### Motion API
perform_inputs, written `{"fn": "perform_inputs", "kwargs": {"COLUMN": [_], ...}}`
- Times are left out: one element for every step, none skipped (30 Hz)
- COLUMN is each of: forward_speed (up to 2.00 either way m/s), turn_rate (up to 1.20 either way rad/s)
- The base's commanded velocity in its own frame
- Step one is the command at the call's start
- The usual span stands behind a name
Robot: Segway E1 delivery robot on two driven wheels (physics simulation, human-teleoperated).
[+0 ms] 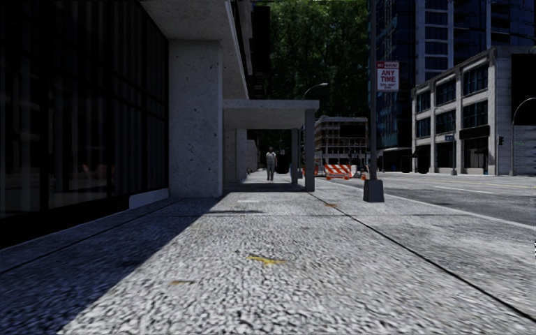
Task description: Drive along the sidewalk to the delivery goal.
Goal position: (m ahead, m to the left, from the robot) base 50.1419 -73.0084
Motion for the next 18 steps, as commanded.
{"fn": "perform_inputs", "kwargs": {"forward_speed": [1.7,1.7,1.7,1.7,1.7,1.7,1.7,1.71,1.71,1.71,1.71,1.71,1.71,1.71,1.71,1.71,1.71,1.71], "turn_rate": [0.0,0.0,0.0,0.0,0.0,0.0,0.0,0.0,0.0,0.0,0.0,0.0,0.0,0.0,0.0,0.0,0.0,-0.14]}}
